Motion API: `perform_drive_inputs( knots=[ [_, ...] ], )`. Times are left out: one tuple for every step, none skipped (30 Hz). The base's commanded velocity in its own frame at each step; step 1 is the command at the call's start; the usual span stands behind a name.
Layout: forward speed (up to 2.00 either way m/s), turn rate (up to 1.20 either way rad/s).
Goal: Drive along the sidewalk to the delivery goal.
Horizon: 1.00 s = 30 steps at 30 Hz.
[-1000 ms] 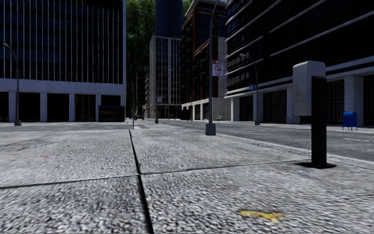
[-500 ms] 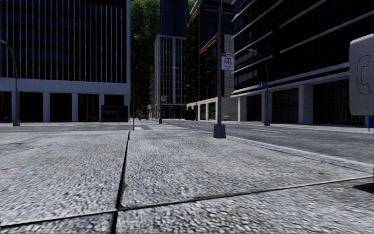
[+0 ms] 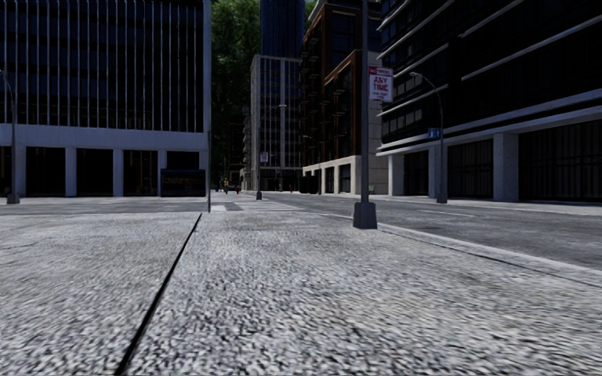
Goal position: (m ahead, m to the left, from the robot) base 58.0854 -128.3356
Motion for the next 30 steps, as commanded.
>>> perform_drive_inputs(
  knots=[
    [2.00,0.22],
    [2.00,0.22],
    [2.00,0.22],
    [2.00,0.19],
    [2.00,0.18],
    [2.00,0.18],
    [2.00,0.16],
    [2.00,0.00],
    [2.00,0.00],
    [2.00,0.00],
    [2.00,0.00],
    [2.00,0.00],
    [2.00,0.00],
    [2.00,0.00],
    [2.00,0.00],
    [2.00,0.00],
    [2.00,0.00],
    [2.00,0.00],
    [2.00,0.00],
    [2.00,0.00],
    [2.00,0.00],
    [2.00,0.00],
    [2.00,0.00],
    [2.00,0.00],
    [2.00,0.00],
    [2.00,0.00],
    [2.00,0.00],
    [2.00,0.00],
    [2.00,0.00],
    [2.00,0.00]
  ],
)
